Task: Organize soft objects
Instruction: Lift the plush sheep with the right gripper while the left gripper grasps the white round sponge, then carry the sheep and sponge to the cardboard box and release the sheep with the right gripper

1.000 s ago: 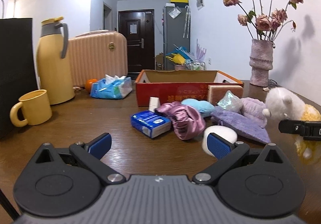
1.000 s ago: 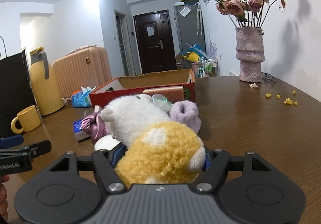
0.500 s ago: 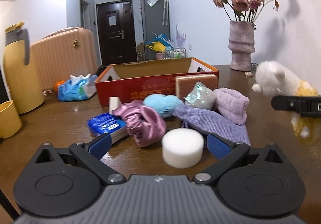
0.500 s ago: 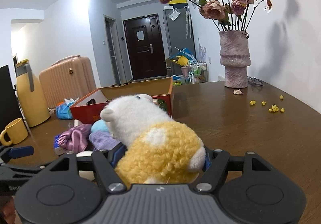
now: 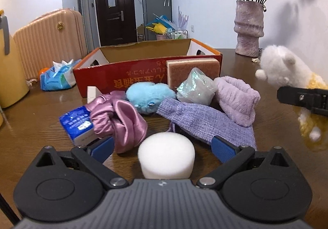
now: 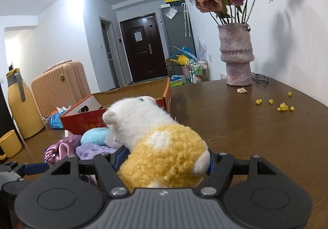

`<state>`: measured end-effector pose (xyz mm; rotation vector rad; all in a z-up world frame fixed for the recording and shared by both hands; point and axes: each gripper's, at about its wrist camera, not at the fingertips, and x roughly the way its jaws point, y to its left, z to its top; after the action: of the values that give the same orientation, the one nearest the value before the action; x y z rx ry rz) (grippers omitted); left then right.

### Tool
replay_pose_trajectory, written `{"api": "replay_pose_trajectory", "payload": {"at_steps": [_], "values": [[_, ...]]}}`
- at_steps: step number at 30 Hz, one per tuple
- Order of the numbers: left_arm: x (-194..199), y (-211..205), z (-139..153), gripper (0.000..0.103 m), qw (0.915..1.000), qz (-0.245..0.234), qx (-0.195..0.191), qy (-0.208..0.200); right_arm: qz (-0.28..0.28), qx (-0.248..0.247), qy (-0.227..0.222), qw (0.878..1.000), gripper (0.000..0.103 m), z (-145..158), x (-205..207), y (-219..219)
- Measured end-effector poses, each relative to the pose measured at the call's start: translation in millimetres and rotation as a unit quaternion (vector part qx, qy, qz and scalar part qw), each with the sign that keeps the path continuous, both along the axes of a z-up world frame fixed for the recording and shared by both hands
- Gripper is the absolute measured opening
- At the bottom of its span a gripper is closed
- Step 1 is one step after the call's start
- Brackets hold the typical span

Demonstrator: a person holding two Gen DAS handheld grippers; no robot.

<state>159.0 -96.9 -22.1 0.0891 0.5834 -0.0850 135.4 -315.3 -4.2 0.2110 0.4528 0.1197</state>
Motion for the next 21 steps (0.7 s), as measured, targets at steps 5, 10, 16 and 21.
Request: {"api": "replay_pose_trajectory", "payload": {"at_steps": [5,10,16,21], "values": [[13,-5,-5,0.097,0.9997,-0.017,-0.009,0.017,-0.013,0.013,-0.002,1.000,0.070,-3,1,-7],[20,-7,-8,0.072,0.9990,-0.032,-0.014,0.028,-0.011,0.014,0.005,1.000,0.070,-6,2,-5],[24,1,-8,0.055,0.9978,-0.040,-0.040,0.035,-0.014,0.012,0.009,1.000,0.070,-7,3,-4],[19,4,-4,0.054,0.9982,-0.036,-0.043,0.023,-0.023,0.013,0.007,1.000,0.070,-6,2,-5]]}}
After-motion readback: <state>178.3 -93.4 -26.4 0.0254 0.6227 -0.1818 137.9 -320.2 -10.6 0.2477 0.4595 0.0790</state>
